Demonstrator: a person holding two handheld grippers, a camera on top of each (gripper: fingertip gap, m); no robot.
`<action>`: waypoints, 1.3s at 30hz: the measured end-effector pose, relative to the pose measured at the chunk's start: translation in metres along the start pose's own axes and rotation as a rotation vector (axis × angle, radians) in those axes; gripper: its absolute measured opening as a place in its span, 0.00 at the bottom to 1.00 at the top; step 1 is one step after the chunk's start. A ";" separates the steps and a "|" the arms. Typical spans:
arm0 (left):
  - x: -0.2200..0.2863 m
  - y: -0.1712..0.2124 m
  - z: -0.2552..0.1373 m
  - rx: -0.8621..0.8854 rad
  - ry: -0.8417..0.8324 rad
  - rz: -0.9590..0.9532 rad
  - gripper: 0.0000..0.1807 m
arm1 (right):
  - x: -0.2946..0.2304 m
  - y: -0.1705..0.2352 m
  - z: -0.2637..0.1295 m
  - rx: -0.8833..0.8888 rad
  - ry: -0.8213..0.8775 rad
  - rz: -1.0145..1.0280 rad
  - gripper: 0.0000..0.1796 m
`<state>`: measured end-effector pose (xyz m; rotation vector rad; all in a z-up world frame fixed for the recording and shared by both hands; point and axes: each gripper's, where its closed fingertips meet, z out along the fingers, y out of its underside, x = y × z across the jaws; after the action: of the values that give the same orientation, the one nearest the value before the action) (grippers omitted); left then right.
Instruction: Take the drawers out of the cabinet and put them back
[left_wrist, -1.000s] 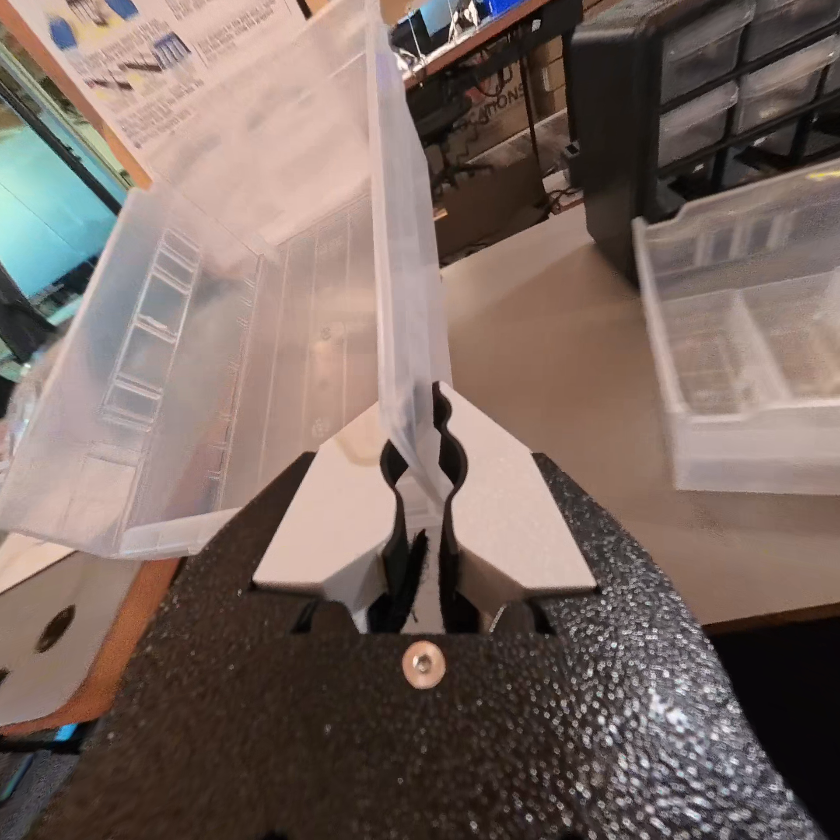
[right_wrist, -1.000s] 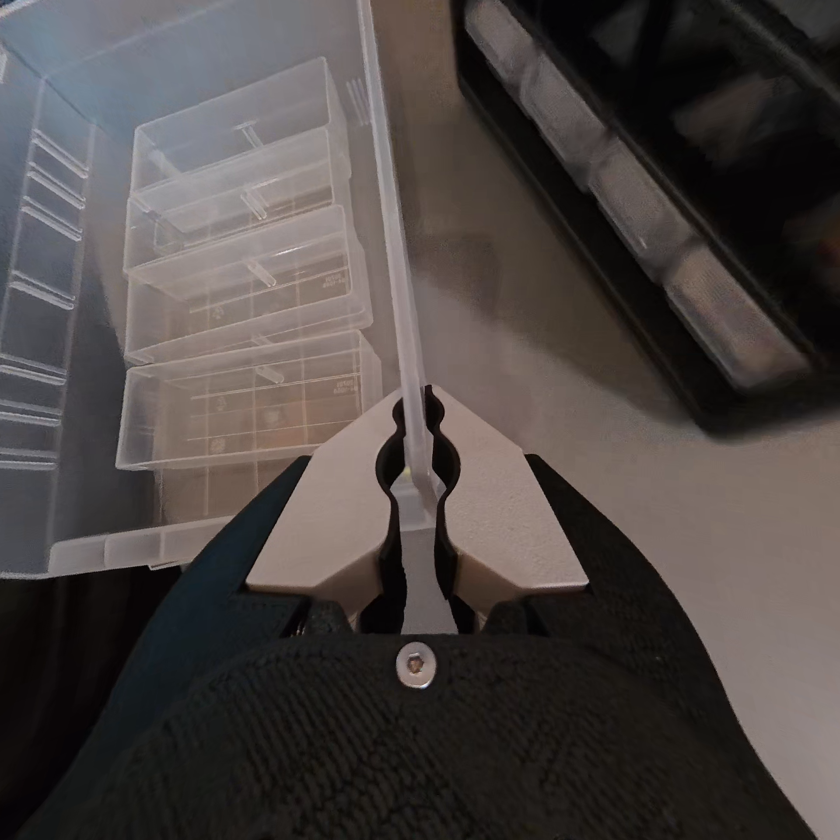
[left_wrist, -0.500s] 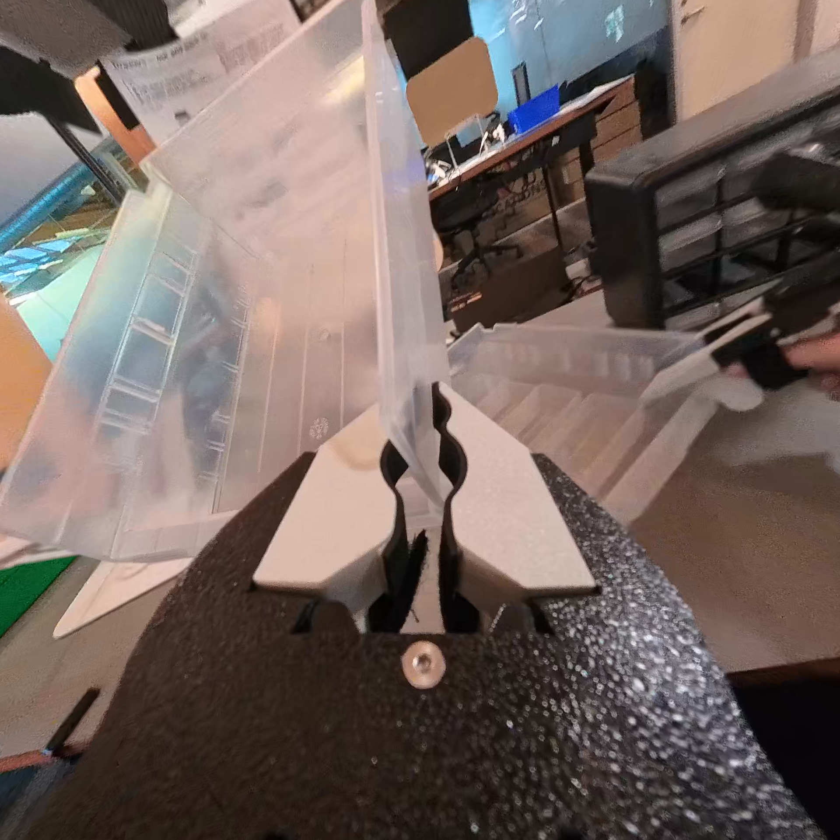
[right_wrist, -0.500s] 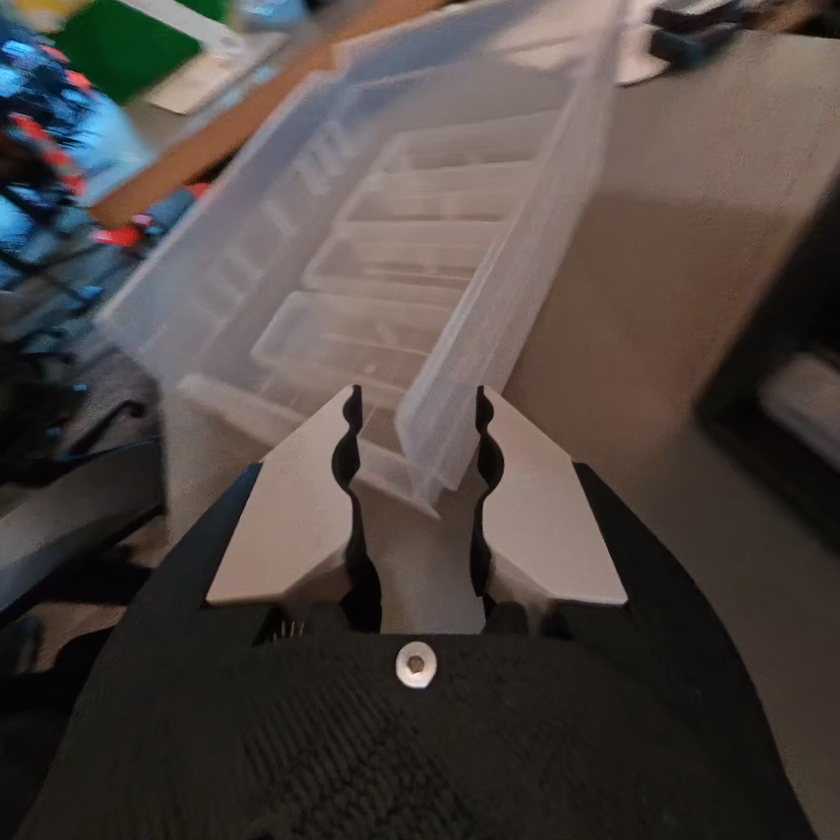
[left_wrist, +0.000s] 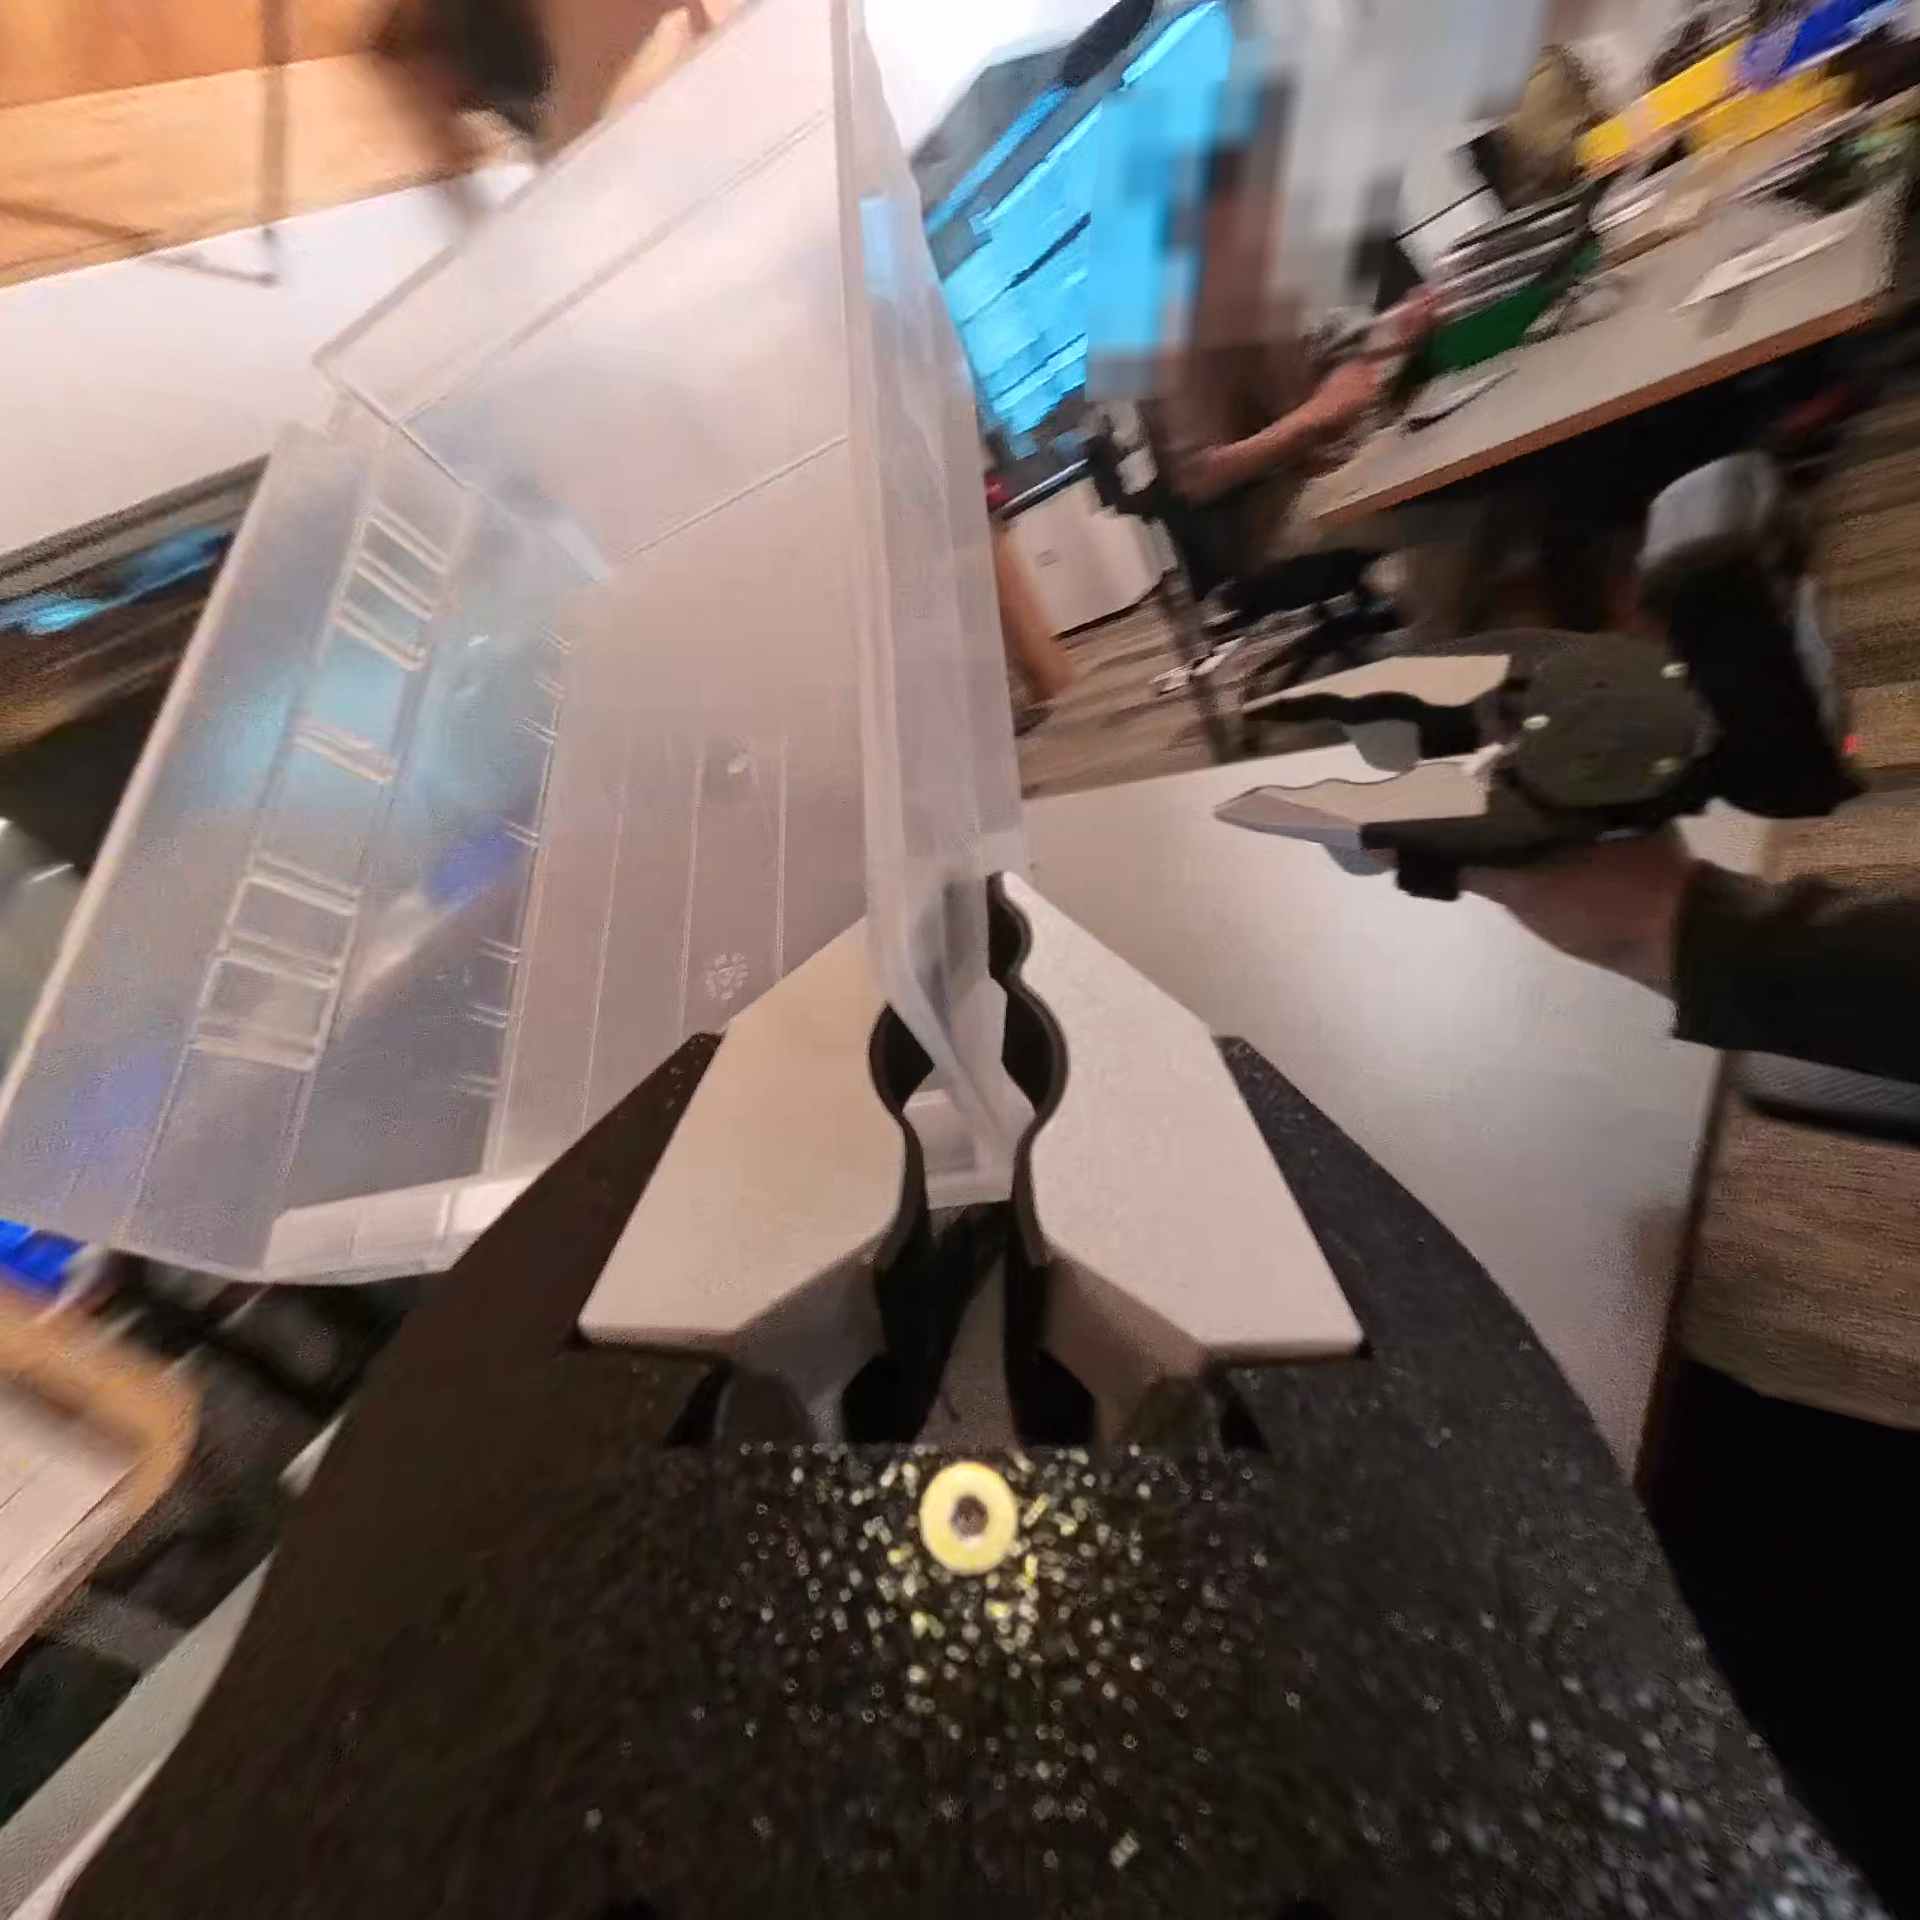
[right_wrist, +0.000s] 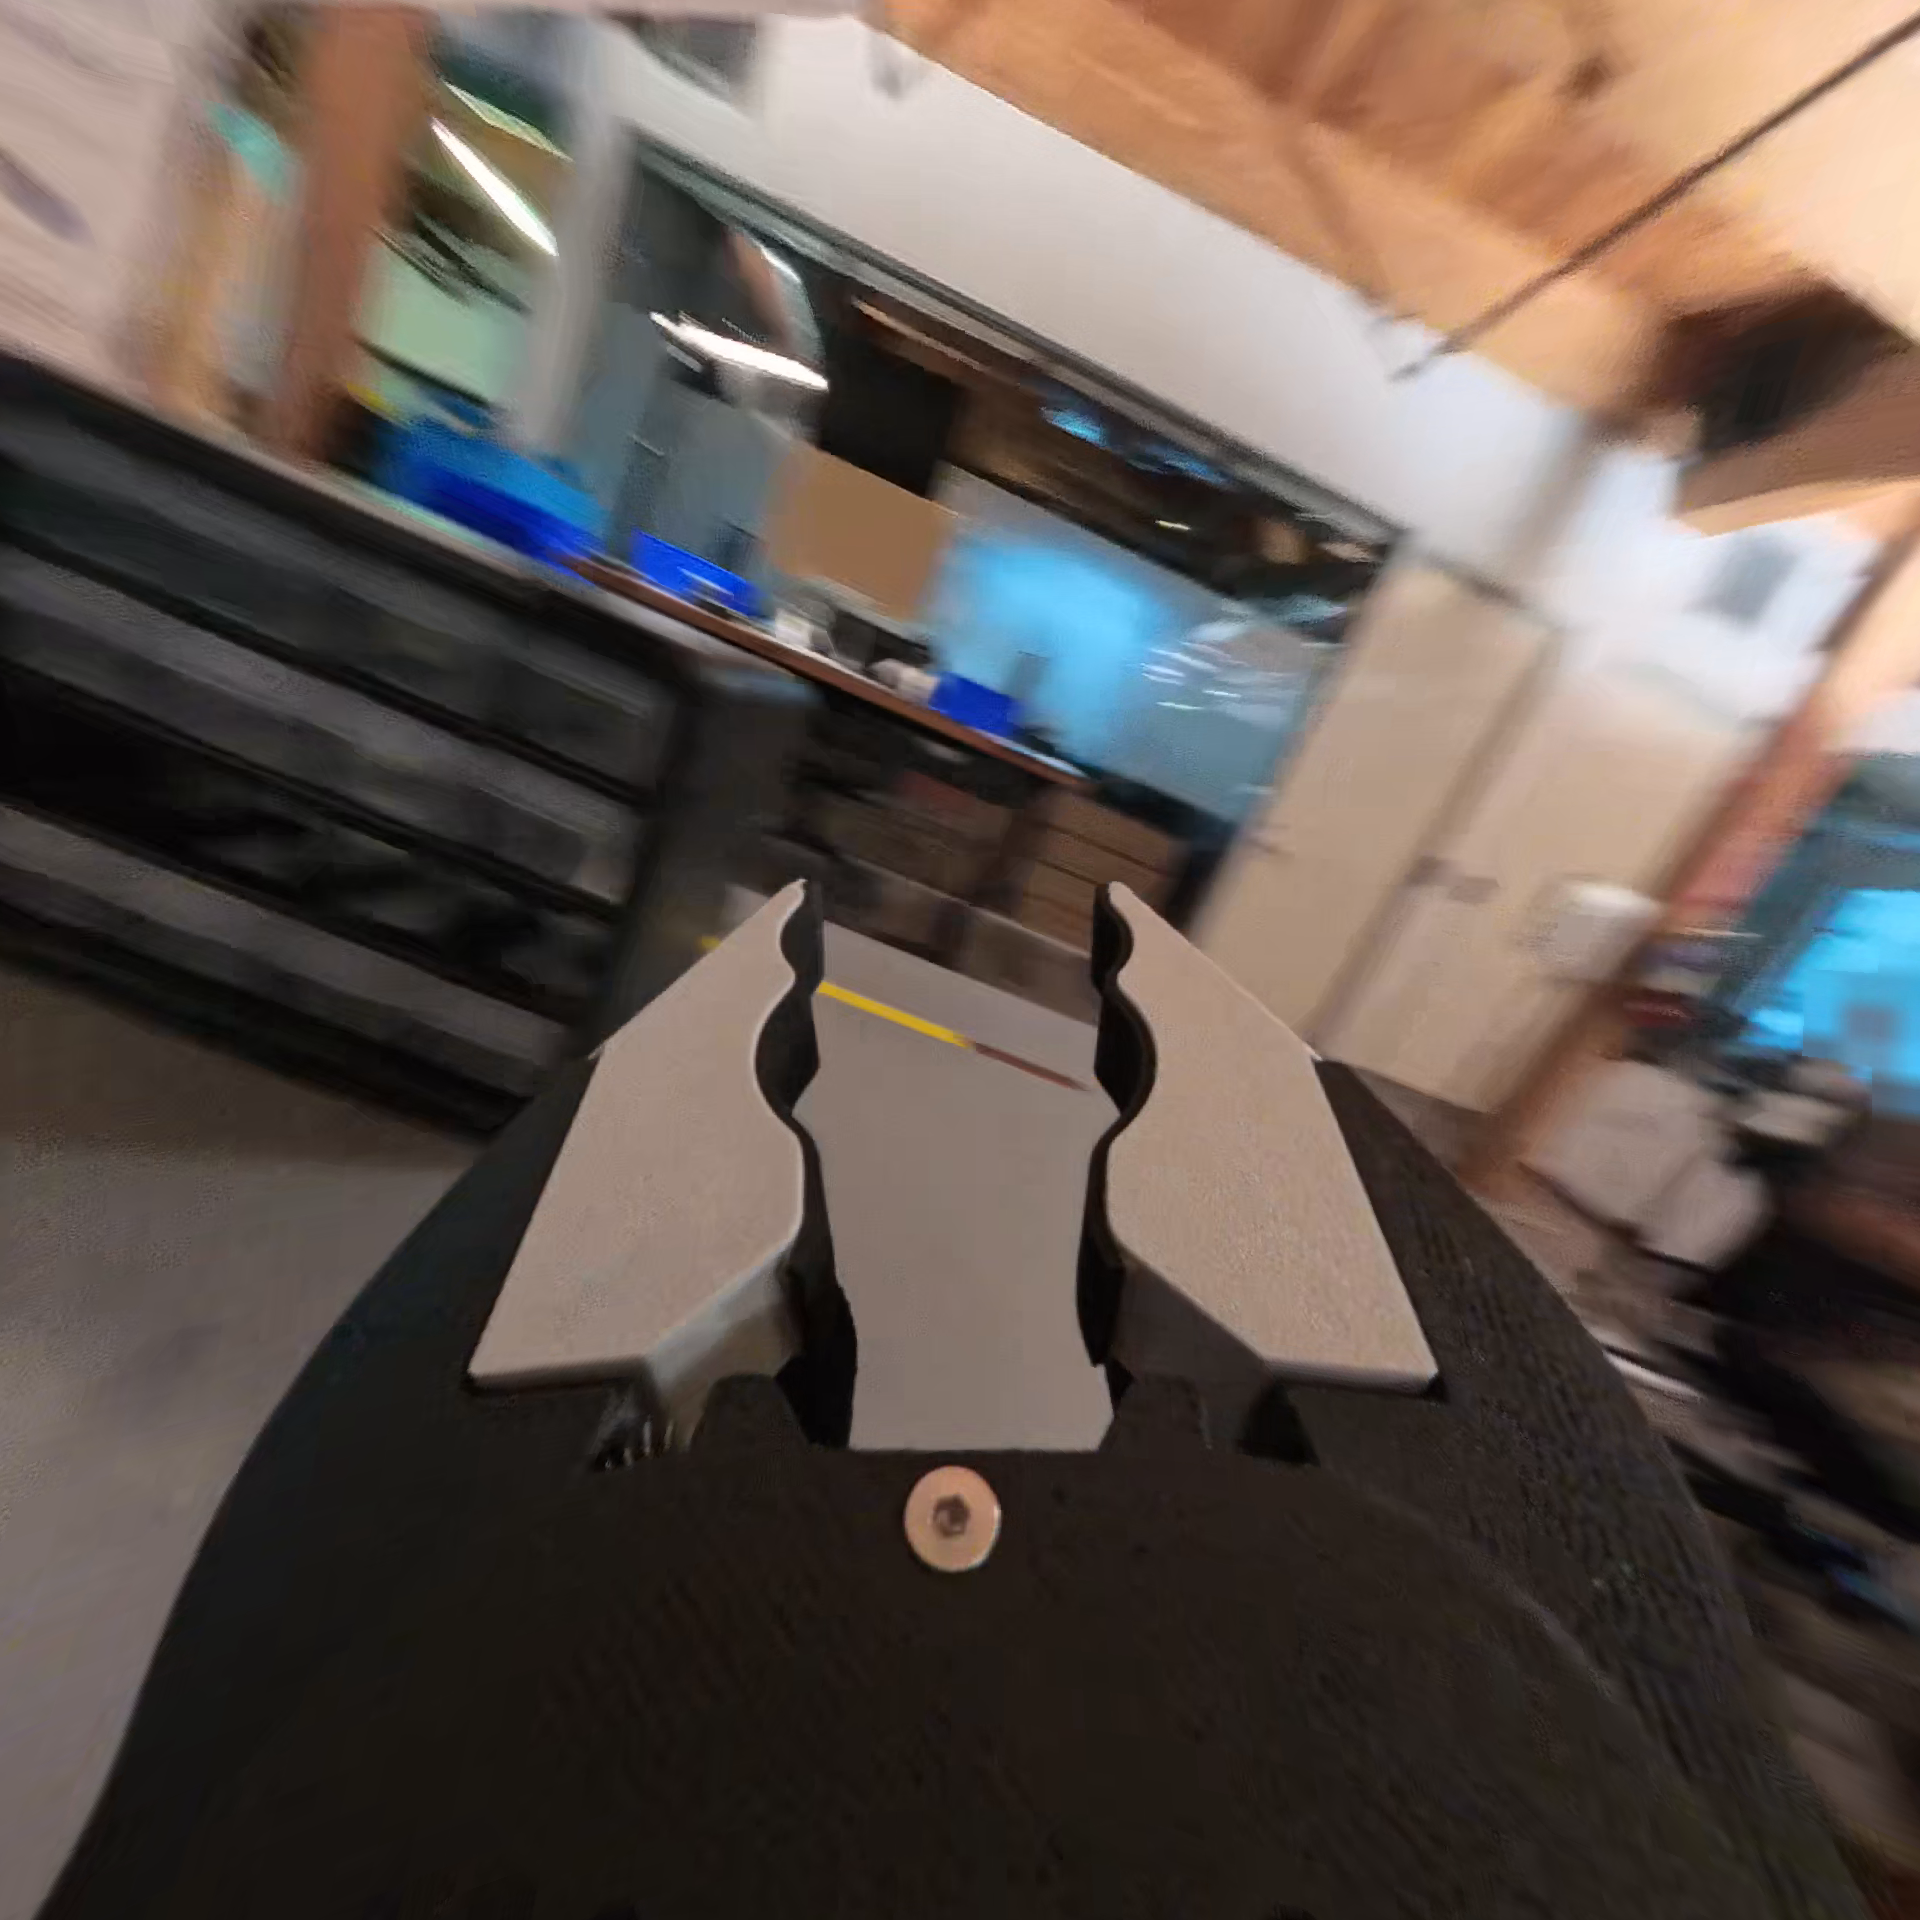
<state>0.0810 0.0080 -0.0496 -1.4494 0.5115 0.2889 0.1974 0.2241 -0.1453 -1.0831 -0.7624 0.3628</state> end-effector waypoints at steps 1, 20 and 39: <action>0.015 -0.005 0.022 0.023 0.068 -0.009 0.02 | 0.031 0.012 -0.010 -0.033 0.090 -0.075 0.29; 0.232 0.111 0.298 -0.316 0.396 0.064 0.02 | 0.202 0.082 -0.097 -0.191 0.534 -0.075 0.30; 0.087 0.094 0.144 -0.097 0.076 -0.164 0.41 | 0.059 0.114 -0.010 -0.378 0.192 0.184 0.83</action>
<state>0.1329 0.1509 -0.1680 -1.5911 0.4417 0.1295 0.2563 0.3044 -0.2266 -1.5269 -0.5719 0.2700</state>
